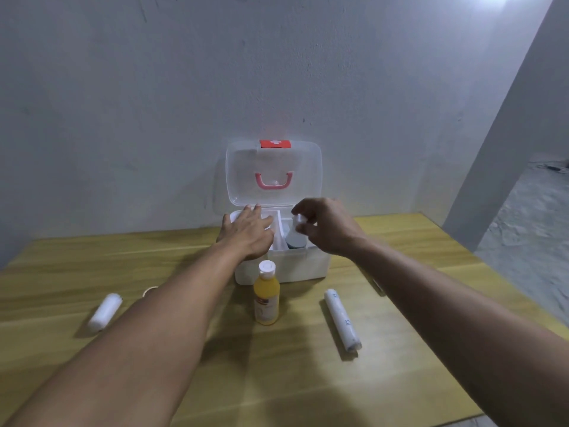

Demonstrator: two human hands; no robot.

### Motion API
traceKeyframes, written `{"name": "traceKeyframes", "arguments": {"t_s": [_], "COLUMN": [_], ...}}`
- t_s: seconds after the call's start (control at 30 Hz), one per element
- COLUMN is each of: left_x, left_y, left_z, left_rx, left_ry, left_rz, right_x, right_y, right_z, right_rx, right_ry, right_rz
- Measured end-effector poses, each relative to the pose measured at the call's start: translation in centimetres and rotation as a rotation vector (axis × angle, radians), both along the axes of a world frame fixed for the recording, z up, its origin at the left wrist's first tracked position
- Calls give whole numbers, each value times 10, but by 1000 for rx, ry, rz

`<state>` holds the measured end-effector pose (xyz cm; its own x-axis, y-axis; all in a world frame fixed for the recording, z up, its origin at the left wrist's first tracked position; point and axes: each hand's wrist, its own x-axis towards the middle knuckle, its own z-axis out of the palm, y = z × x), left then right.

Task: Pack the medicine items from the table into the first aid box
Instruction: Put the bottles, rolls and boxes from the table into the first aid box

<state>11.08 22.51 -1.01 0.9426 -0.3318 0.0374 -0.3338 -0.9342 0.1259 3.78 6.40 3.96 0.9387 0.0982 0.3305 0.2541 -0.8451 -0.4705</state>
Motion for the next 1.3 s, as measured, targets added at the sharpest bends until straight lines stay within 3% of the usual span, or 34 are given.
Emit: {"name": "traceKeyframes", "arguments": {"t_s": [0.7,0.8,0.9,1.1,1.3], "left_x": [-2,-1,0,0,2], "left_y": [-1,0,-1,-2,0], "left_z": [0,0,1,1,1], "left_rx": [32,31,31,82,103], "left_ry": [0,-3,9,13,20], "left_rz": [0,1,8,14,3], "right_x": [3,-4,-17,-32,-39], "right_y": [-6,-5,0,11,23], "right_z": [-9,-1,8,6,-9], "right_rx": [30,-34,-55,-25,24], "right_ry": [91,6,-33,240,167], "right_rz": [58,41,113,325,356]}}
